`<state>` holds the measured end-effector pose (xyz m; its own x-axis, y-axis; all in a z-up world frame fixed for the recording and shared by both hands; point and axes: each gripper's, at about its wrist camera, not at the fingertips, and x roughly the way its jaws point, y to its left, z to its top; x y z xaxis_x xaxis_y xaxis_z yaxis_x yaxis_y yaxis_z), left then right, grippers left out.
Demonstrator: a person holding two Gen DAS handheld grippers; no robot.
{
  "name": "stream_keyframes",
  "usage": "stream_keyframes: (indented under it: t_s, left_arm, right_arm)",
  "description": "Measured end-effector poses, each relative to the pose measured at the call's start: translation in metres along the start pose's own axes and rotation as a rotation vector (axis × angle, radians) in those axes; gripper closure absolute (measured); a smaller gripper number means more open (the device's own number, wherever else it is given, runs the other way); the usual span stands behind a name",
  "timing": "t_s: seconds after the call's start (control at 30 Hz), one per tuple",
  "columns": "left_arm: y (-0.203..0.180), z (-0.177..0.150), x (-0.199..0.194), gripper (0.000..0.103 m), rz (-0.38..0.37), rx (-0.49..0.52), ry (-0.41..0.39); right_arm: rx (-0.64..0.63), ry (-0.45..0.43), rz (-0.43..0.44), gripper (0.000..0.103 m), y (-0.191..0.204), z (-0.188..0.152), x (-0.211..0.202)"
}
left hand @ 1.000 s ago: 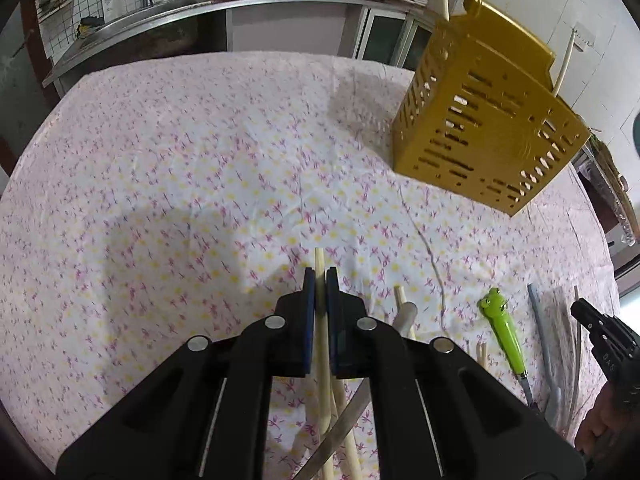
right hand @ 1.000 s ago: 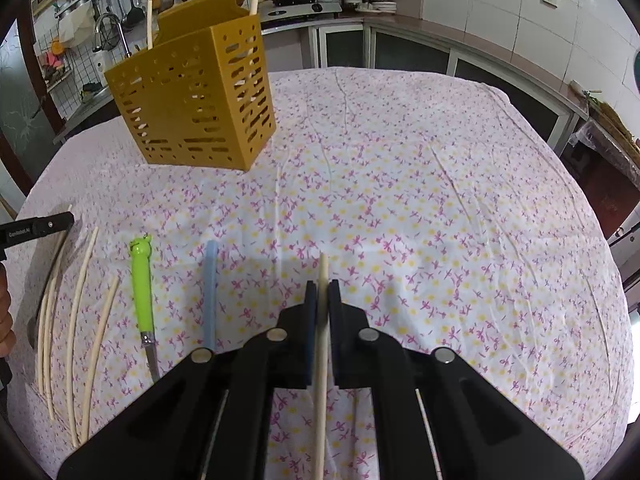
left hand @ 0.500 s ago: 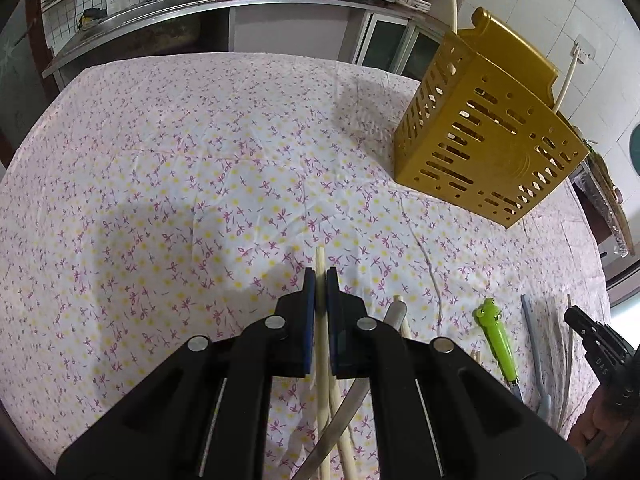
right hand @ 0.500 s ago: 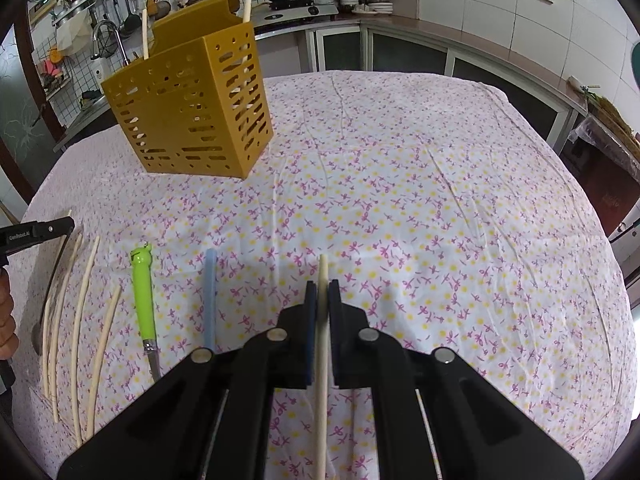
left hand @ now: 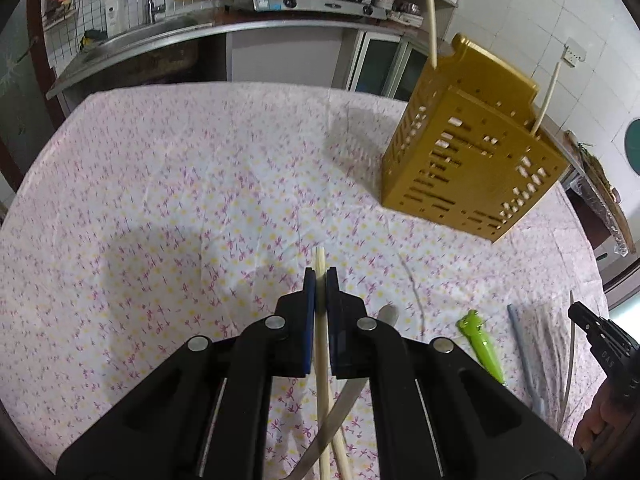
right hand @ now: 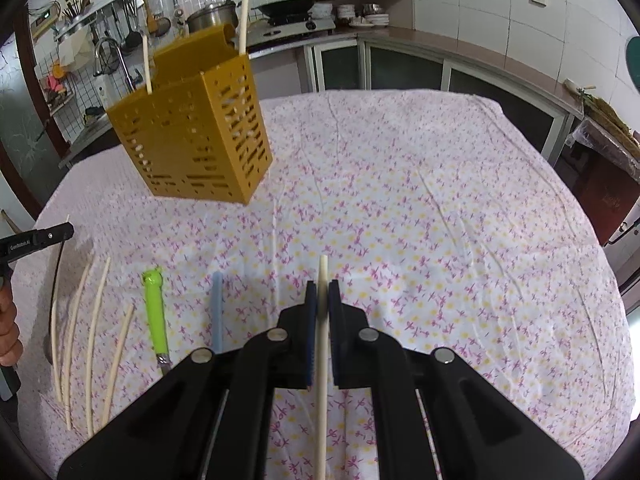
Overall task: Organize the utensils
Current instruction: 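Lift both held chopsticks and carry them above the yellow holder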
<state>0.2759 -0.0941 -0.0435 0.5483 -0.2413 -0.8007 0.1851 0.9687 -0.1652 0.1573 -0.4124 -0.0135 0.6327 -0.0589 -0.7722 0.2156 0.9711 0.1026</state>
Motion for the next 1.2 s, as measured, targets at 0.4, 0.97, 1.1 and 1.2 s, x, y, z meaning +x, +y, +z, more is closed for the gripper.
stream_keyframes:
  t_s: [0.4, 0.97, 1.1, 1.2]
  left_arm:
    - [-0.001, 0.002, -0.020, 0.099, -0.015, 0.007, -0.036]
    - [-0.028, 0.017, -0.097, 0.099, -0.054, 0.074, -0.194]
    - [-0.031, 0.018, -0.104, 0.099, -0.067, 0.077, -0.200]
    - [-0.032, 0.018, -0.109, 0.099, -0.073, 0.078, -0.204]
  right_arm:
    - [-0.007, -0.045, 0.017, 0.097, -0.001, 0.008, -0.017]
    - [-0.029, -0.334, 0.054, 0.097, 0.008, 0.031, -0.131]
    - [-0.024, -0.349, 0.067, 0.097, 0.009, 0.034, -0.139]
    - [-0.019, -0.357, 0.076, 0.097, 0.011, 0.035, -0.139]
